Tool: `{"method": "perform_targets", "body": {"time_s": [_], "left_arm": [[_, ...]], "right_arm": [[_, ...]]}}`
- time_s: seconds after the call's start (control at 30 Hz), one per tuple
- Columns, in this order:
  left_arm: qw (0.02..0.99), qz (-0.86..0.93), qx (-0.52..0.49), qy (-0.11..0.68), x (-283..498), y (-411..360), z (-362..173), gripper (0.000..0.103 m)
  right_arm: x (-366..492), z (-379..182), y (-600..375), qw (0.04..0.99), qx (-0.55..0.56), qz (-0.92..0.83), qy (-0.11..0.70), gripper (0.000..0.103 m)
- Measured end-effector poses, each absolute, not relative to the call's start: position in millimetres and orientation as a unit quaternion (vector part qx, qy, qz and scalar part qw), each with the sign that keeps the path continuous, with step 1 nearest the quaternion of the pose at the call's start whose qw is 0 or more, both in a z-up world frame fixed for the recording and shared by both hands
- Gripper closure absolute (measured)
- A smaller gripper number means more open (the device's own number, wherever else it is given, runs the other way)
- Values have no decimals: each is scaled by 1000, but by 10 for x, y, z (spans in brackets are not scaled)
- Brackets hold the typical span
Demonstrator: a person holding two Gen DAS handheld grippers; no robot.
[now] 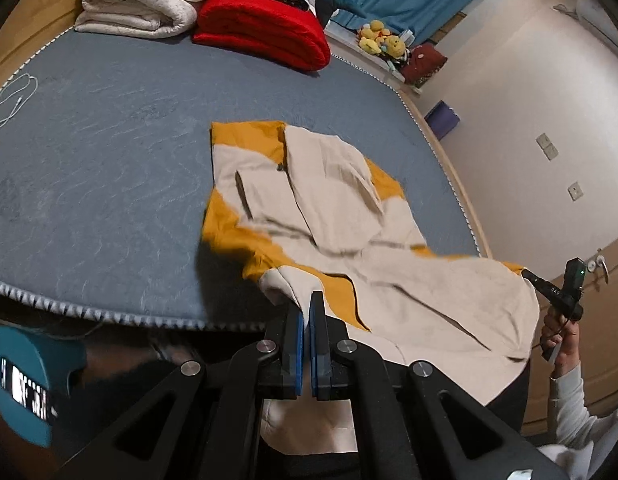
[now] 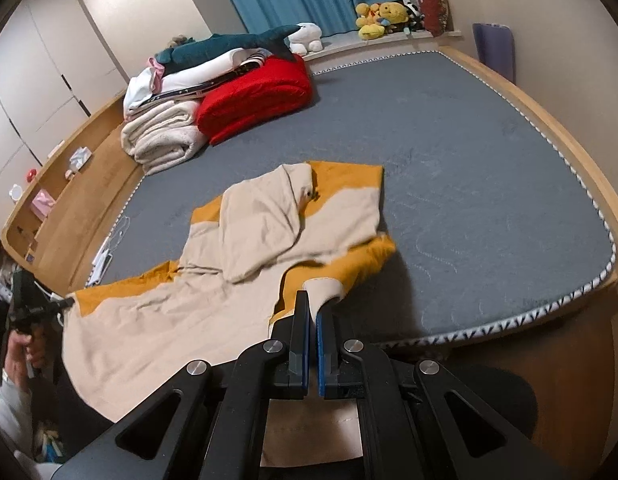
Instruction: Fold large clothes
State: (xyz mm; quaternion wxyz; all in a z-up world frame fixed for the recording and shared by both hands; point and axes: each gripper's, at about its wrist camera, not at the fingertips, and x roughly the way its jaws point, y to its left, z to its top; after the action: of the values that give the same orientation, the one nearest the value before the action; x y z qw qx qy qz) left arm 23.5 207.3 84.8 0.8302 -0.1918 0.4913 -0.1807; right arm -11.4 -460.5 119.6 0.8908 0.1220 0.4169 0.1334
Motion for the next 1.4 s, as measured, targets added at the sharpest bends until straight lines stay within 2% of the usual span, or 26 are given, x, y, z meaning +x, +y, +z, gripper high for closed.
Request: {"method": "perform_targets", "body": {"time_s": [0.43, 0.6, 0.77, 0.8, 0.87, 0.93, 1.03, 1.1, 1.13, 1.27, 1.4], "left_arm": [[792, -114, -228, 555, 2311, 2036, -366, 102], [777, -97, -210, 586, 2571, 1923, -680, 101], [762, -104, -247, 590, 2623, 2014, -751, 90], [759, -106, -260, 587, 2605, 2063, -740, 89], [763, -101, -278, 575, 2554, 2164, -697, 76], [772, -83, -293, 557, 2457, 2314, -632, 70], [772, -71, -333, 536, 2352, 2518, -618, 68], [770, -58, -346, 532, 2289, 2610, -634, 67], [769, -54, -346, 535, 2268, 2632, -653, 67], [763, -45, -320, 560, 2284, 2563, -776, 66], [759, -47, -290, 582, 2344, 2415, -970, 64]], "right_arm": [[2291, 183, -4333, 872, 88, 109, 470, 100], [2984, -407, -4361, 850, 124, 76, 507, 100], [3232, -577, -4256, 843, 117, 64, 521, 99], [3250, -595, -4271, 842, 120, 63, 523, 96], [3256, -632, -4361, 837, 144, 59, 525, 93], [3219, -636, -4452, 836, 165, 63, 519, 91], [3122, -590, -4522, 844, 171, 80, 503, 82], [3034, -529, -4609, 857, 162, 61, 486, 63], [3006, -493, -4668, 860, 169, 53, 479, 59], [2928, -478, -4886, 859, 209, 45, 465, 56], [2994, -732, -4692, 832, 175, 71, 522, 56]]}}
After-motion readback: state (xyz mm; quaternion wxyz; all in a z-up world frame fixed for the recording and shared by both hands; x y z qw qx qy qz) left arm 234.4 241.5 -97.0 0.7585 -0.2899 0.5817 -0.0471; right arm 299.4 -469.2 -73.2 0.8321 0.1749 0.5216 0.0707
